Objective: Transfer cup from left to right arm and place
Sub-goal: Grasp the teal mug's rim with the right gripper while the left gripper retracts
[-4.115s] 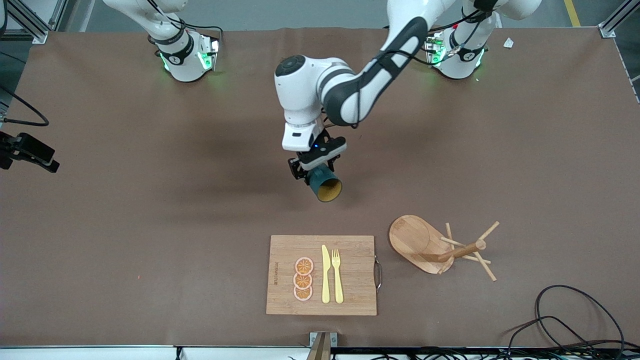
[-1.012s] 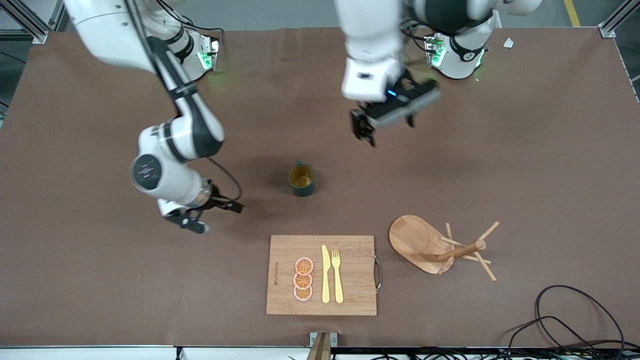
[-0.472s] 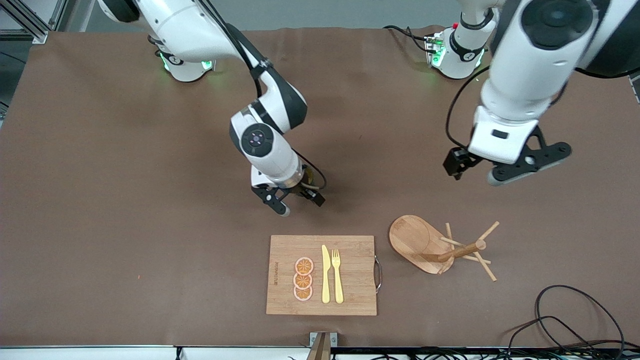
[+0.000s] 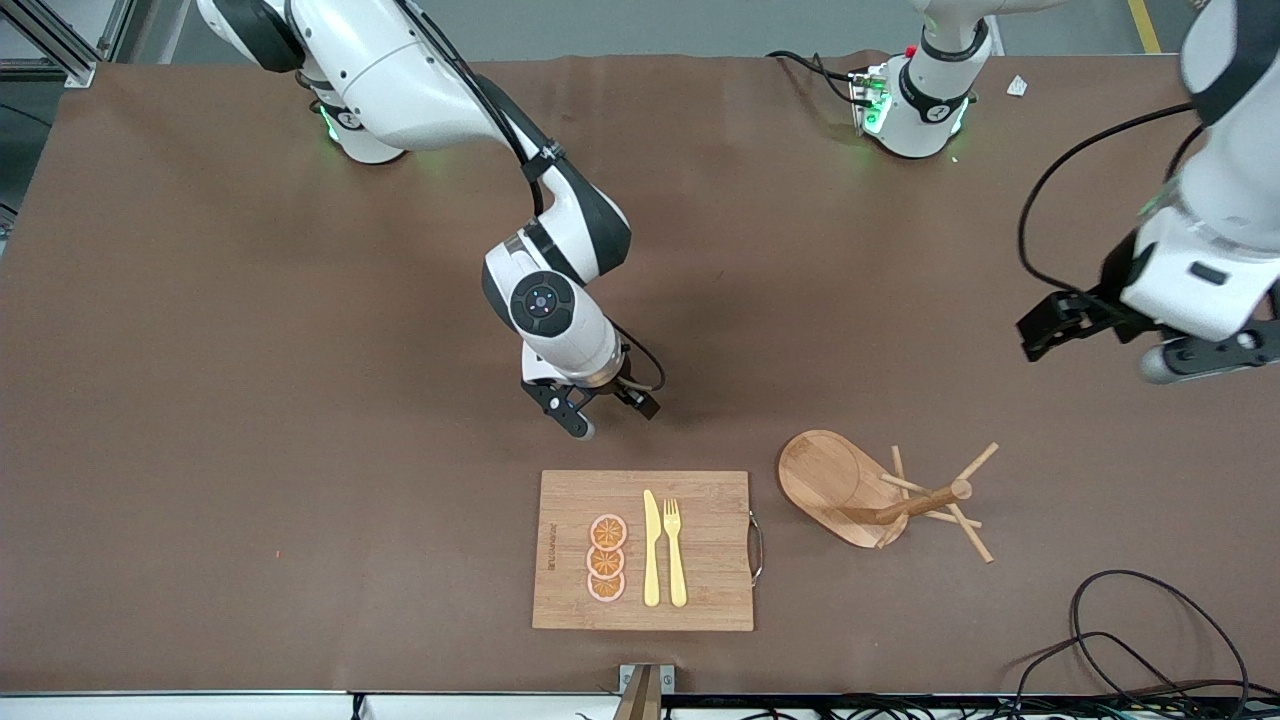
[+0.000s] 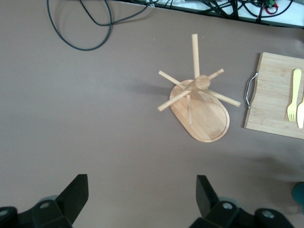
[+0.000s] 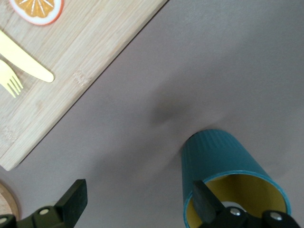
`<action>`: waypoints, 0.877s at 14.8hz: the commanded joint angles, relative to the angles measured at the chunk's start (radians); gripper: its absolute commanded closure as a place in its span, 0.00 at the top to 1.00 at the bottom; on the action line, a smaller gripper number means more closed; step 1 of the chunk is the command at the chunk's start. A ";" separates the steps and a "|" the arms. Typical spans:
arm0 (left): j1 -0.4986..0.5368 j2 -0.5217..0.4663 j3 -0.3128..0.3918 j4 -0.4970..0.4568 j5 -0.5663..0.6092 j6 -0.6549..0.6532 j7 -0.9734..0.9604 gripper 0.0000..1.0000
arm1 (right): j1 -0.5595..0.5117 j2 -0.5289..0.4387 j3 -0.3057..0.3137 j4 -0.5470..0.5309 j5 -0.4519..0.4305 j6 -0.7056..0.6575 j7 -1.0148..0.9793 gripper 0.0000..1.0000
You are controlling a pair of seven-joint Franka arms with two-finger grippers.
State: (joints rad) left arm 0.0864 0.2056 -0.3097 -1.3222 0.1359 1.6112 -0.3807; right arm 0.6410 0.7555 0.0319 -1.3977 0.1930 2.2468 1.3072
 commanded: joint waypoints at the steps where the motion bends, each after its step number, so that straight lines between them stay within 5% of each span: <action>1: 0.021 -0.049 -0.006 -0.008 -0.013 -0.036 0.026 1.00 | -0.008 -0.007 -0.001 0.005 0.013 -0.044 0.006 1.00; 7: 0.073 -0.114 0.000 -0.014 -0.021 -0.143 0.175 1.00 | -0.006 -0.019 -0.001 0.003 0.011 -0.141 -0.017 1.00; 13: -0.097 -0.222 0.233 -0.149 -0.124 -0.148 0.332 1.00 | 0.008 -0.016 -0.001 -0.006 0.016 -0.158 -0.003 1.00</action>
State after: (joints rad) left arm 0.0419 0.0499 -0.1250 -1.3843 0.0344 1.4580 -0.0710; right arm 0.6428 0.7528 0.0296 -1.3808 0.1930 2.0936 1.3046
